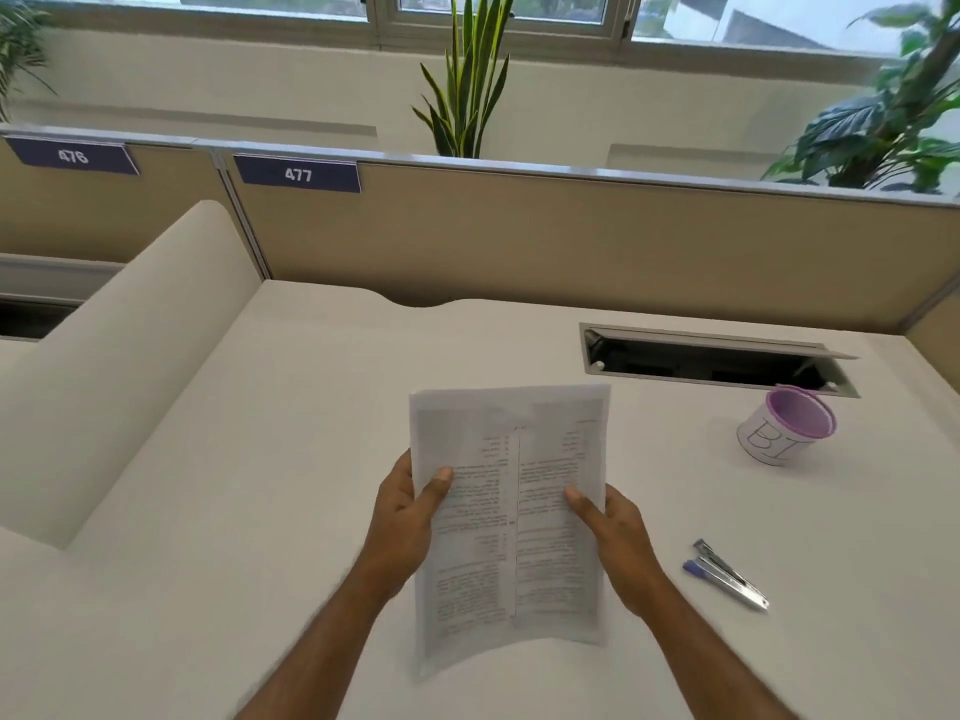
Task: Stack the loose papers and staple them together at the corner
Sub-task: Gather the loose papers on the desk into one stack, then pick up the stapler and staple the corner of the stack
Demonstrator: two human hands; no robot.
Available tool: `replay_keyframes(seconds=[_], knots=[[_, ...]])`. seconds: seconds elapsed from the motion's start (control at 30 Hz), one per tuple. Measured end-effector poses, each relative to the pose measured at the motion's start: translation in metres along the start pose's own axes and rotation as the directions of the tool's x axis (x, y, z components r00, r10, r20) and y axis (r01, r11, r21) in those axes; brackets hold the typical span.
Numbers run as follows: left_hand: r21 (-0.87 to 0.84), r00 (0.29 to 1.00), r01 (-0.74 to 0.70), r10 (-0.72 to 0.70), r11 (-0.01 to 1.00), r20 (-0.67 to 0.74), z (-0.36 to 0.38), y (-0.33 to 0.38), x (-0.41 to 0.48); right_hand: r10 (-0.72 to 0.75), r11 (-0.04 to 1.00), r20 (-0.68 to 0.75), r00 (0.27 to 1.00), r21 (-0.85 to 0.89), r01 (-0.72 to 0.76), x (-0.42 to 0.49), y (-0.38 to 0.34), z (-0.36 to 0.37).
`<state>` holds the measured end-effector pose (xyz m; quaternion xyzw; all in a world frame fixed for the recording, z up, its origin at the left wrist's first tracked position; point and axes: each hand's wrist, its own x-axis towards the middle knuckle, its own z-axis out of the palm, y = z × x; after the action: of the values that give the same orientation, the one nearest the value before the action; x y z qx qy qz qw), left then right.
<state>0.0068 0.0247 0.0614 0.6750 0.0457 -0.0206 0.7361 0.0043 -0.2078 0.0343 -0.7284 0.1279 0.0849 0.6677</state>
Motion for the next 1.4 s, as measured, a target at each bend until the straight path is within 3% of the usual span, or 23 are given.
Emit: replay_keyframes(seconds=[0.17, 0.33, 0.57, 0.87, 0.93, 1.0, 1.07, 1.1, 1.13, 1.2, 1.23, 1.3, 1.4], knots=[[0.071, 0.966, -0.256, 0.259, 0.964, -0.026, 0.025, 0.041, 0.005, -0.268, 0.961, -0.160, 0.950, 0.028, 0.276, -0.013, -0.042, -0.006], [0.114, 0.926, -0.374, 0.376, 0.921, -0.004, 0.037, 0.042, 0.001, -0.452, 0.887, -0.249, 0.857, -0.022, 0.462, -0.024, -0.045, -0.006], [0.175, 0.938, -0.283, 0.310, 0.943, -0.153, 0.049, -0.005, -0.013, -0.377, 0.923, -0.314, 0.871, -0.046, 0.383, -0.032, 0.012, 0.000], [0.285, 0.932, -0.287, 0.336, 0.914, -0.138, 0.048, 0.010, -0.011, -0.419, 0.906, -0.316, 0.851, -0.093, 0.412, -0.046, 0.003, -0.011], [0.343, 0.929, -0.326, 0.366, 0.881, -0.057, 0.042, 0.020, -0.010, -0.544, 0.838, -0.410, 0.733, -0.225, 0.496, -0.052, -0.033, -0.024], [0.398, 0.929, -0.347, 0.370, 0.849, 0.020, 0.040, 0.028, -0.010, -0.726, 0.686, -0.457, 0.514, -0.425, 0.591, -0.060, -0.085, -0.037], [0.437, 0.923, -0.374, 0.376, 0.818, 0.086, 0.043, 0.039, -0.014, -0.864, 0.500, -0.302, 0.402, -0.603, 0.621, -0.072, -0.139, -0.046], [0.449, 0.921, -0.381, 0.374, 0.808, 0.108, 0.042, 0.043, -0.016, -0.879, 0.444, -0.177, 0.443, -0.641, 0.626, -0.077, -0.162, -0.043], [0.456, 0.920, -0.386, 0.369, 0.802, 0.130, 0.043, 0.048, -0.018, -0.833, 0.442, -0.050, 0.551, -0.659, 0.608, -0.079, -0.180, -0.039], [0.473, 0.916, -0.401, 0.347, 0.785, 0.201, 0.041, 0.055, -0.022, -0.565, 0.537, 0.151, 0.812, -0.680, 0.500, -0.076, -0.199, -0.029], [0.481, 0.911, -0.411, 0.332, 0.774, 0.244, 0.041, 0.059, -0.023, -0.442, 0.556, 0.202, 0.874, -0.703, 0.444, -0.073, -0.202, -0.025], [0.496, 0.898, -0.431, 0.308, 0.754, 0.314, 0.041, 0.066, -0.027, -0.322, 0.550, 0.263, 0.910, -0.730, 0.406, -0.066, -0.204, -0.021], [0.510, 0.896, -0.426, 0.269, 0.748, 0.353, 0.042, 0.077, -0.032, -0.292, 0.679, 0.289, 0.912, -0.609, 0.410, -0.060, -0.204, -0.024]])
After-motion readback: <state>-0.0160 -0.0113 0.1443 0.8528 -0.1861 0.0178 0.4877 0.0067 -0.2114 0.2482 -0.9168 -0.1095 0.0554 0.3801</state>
